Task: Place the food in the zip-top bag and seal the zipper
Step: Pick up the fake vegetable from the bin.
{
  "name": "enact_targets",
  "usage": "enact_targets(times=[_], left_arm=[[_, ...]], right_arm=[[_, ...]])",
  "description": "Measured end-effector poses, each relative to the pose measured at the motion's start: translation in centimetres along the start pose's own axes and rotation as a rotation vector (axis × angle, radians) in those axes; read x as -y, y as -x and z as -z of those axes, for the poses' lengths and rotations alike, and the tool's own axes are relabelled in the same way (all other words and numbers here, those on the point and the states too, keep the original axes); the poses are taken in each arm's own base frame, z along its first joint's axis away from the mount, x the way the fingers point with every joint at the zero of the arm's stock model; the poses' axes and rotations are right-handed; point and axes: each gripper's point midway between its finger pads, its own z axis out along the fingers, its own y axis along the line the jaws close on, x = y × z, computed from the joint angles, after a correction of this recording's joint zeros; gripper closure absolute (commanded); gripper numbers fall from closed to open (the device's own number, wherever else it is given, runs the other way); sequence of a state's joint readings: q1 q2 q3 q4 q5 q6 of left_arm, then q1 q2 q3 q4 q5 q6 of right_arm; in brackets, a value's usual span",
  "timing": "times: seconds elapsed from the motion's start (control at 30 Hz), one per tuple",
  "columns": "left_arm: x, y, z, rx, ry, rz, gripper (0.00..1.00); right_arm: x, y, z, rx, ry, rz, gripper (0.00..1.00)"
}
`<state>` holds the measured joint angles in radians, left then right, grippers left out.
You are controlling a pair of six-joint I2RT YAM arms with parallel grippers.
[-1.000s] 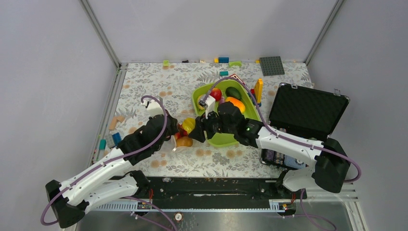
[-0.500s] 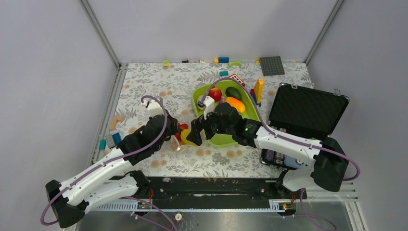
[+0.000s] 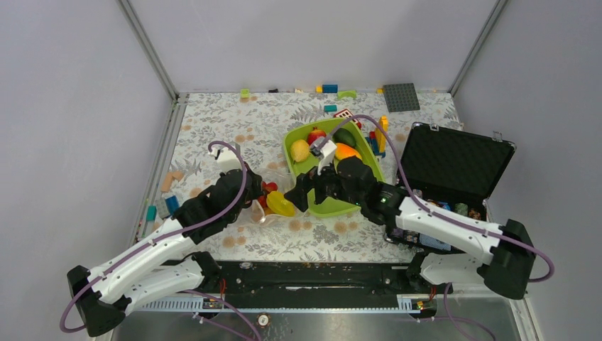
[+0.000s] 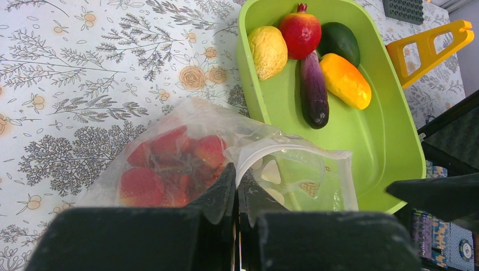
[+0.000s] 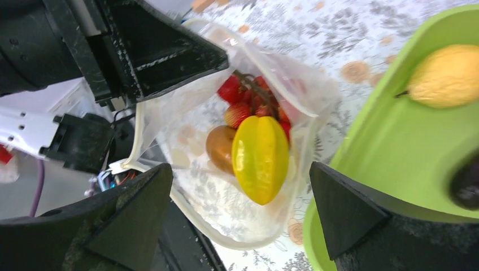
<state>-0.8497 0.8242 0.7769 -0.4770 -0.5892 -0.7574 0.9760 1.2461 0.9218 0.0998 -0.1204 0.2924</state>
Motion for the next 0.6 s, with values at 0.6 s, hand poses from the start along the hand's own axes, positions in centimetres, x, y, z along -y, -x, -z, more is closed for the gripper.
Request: enact_targets(times=[0.6], left_arm=[[0.0, 0.2, 0.1, 0.005, -0.004, 0.004, 1.00]], right_arm=[[15.4, -1.9, 4.0, 0.053, -0.699, -0.172, 0.00]])
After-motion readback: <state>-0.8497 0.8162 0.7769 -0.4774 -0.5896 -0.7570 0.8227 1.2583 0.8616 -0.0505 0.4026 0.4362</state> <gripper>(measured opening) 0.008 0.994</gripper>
